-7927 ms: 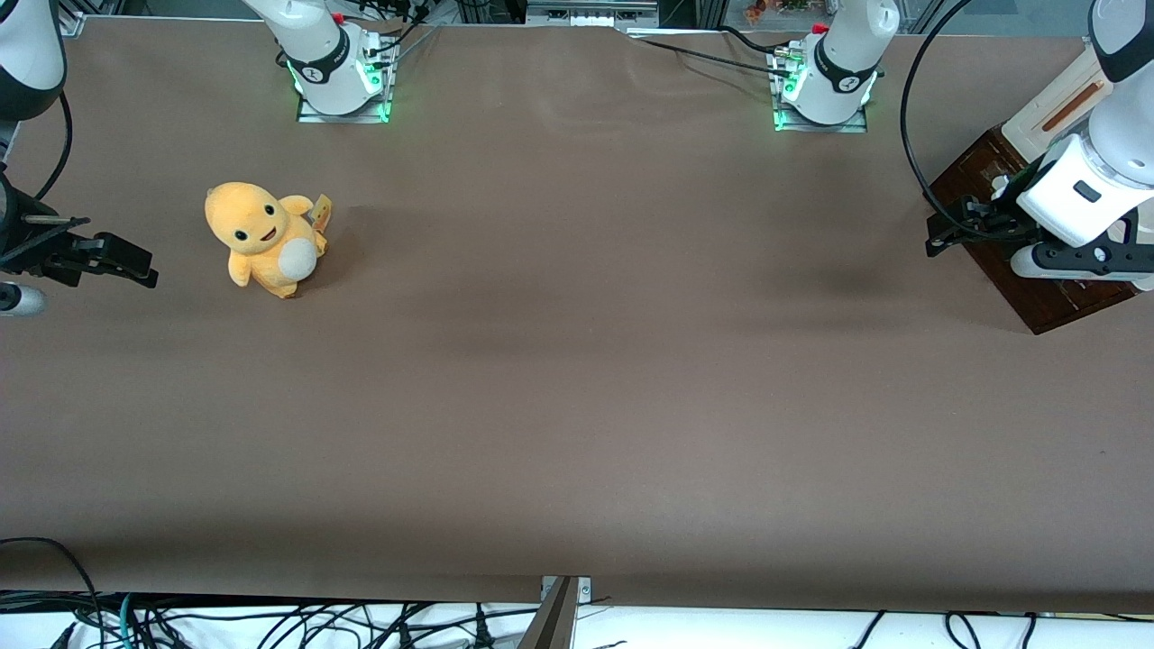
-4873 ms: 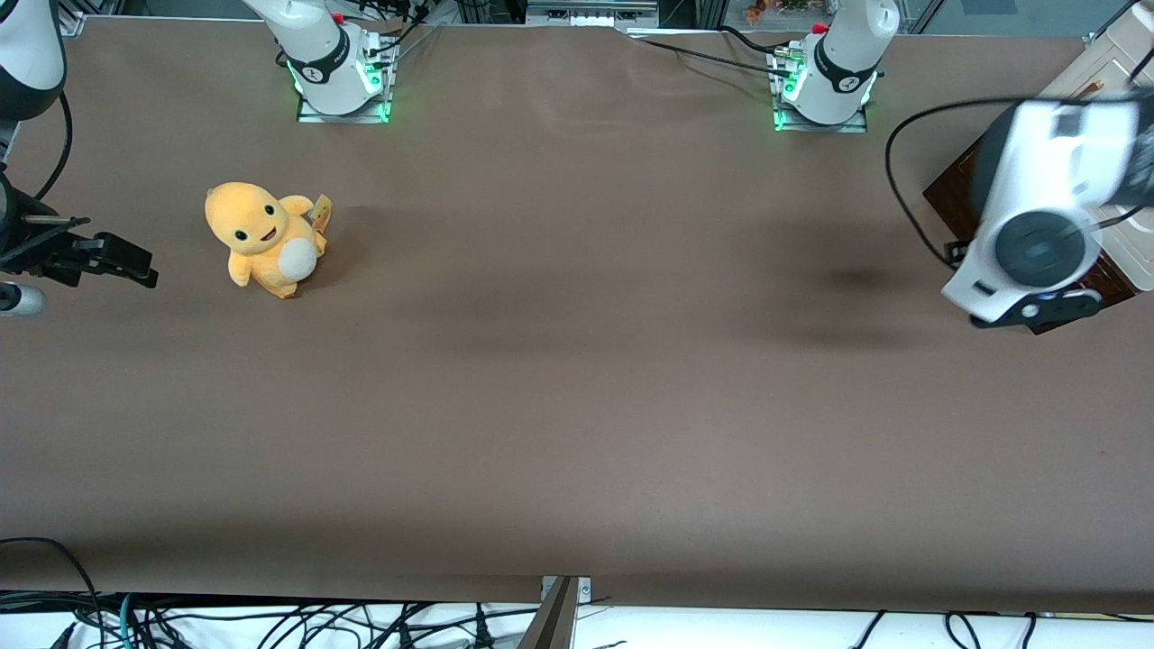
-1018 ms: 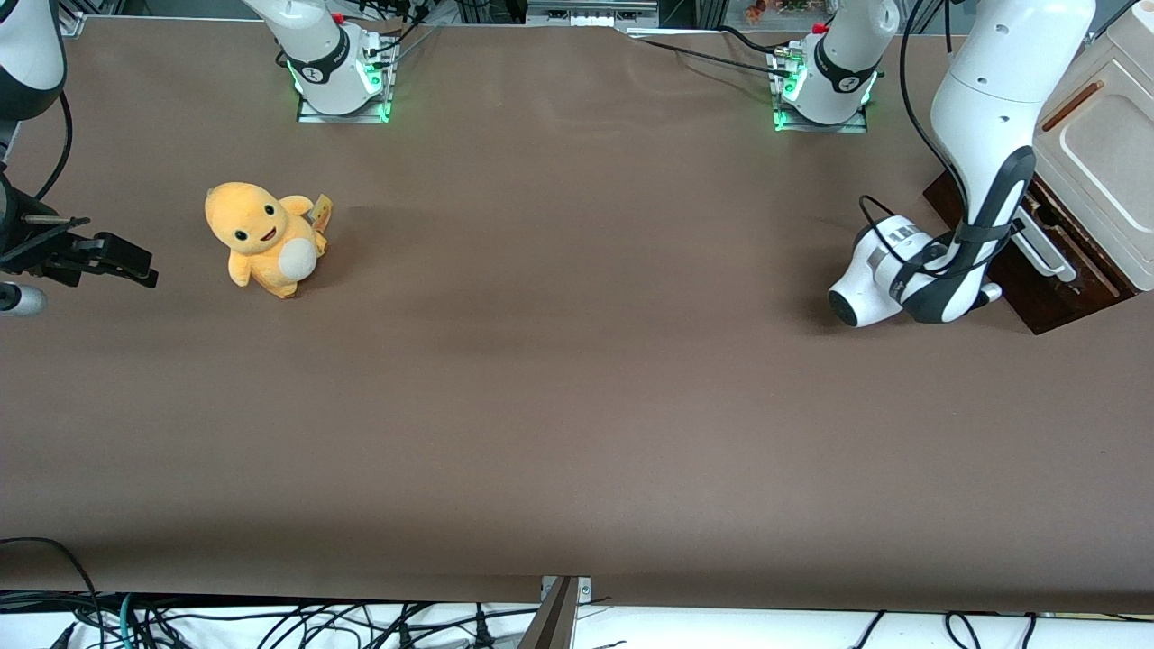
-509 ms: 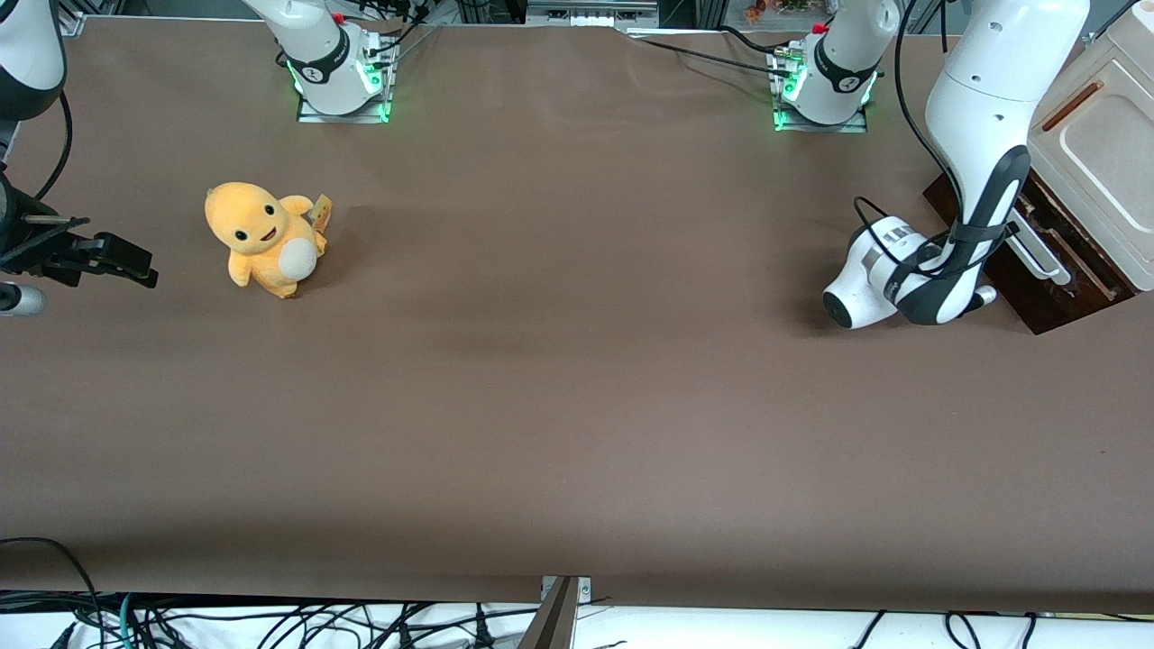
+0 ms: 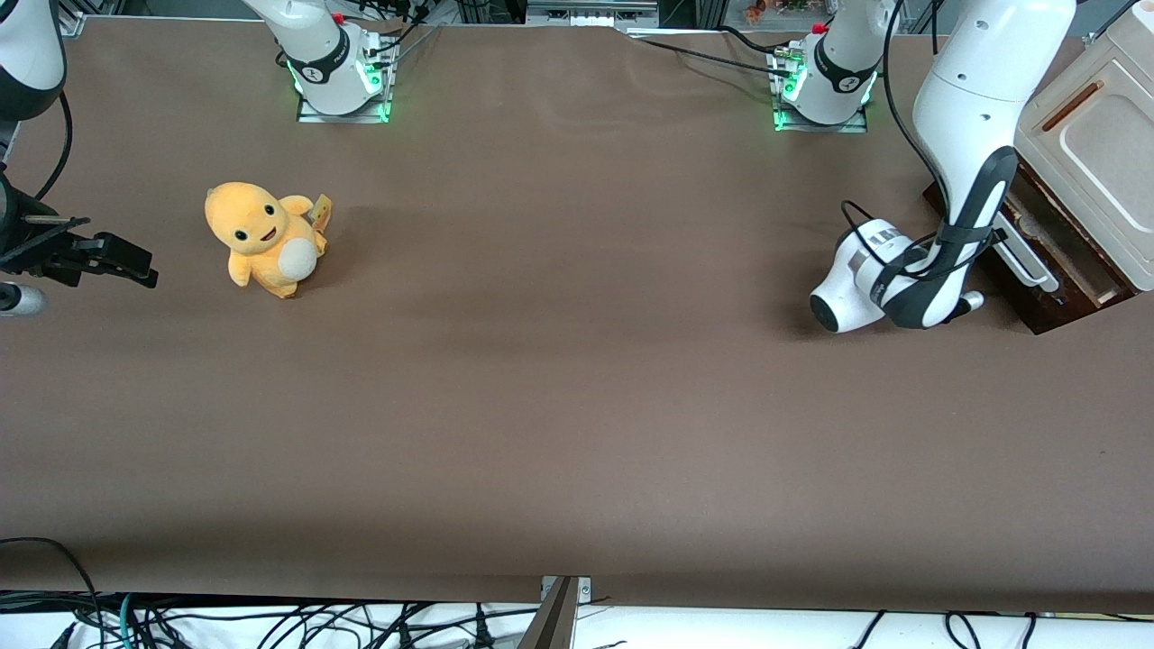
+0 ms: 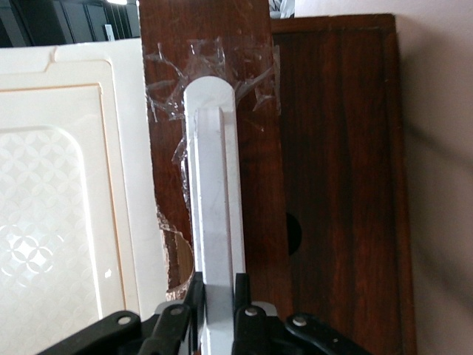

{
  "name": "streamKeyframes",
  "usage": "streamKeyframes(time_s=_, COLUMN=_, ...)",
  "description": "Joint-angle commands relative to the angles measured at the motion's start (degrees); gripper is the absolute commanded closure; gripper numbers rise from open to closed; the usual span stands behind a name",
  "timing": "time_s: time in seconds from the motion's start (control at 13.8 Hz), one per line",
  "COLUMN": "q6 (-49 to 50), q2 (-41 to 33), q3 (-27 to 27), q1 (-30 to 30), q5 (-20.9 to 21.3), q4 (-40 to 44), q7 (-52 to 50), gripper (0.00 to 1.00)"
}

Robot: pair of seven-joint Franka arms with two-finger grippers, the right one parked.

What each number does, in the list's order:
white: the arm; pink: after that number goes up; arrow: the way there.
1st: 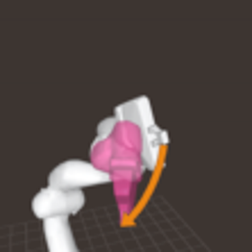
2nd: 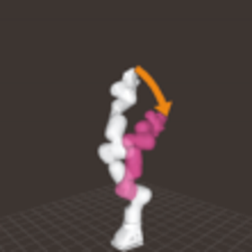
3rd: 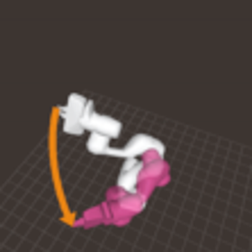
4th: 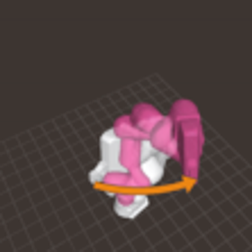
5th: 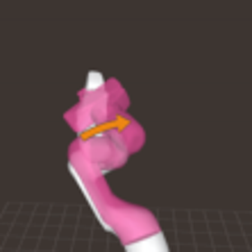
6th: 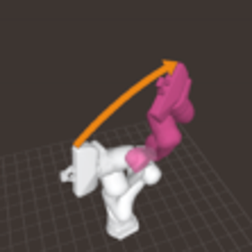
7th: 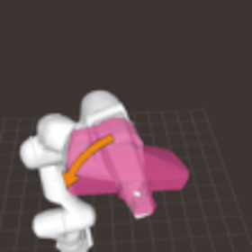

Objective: Open lower drawer with left arm only
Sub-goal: 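Pull the gripped handle outward from the cabinet, sliding the drawer out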

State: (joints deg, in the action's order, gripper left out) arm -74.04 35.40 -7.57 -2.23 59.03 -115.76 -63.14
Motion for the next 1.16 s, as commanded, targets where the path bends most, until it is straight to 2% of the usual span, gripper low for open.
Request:
streamKeyframes(time_s=0.0, q6=1.97, q2=1.6, q3=0.01, q1=-0.94, q5=-1.72, q4=3.26, q7=2.23, gripper=0.97)
streamKeyframes(time_s=1.09, q6=2.05, q2=2.3, q3=-0.08, q1=-3.4, q5=-3.22, q4=3.61, q7=1.52, gripper=0.98)
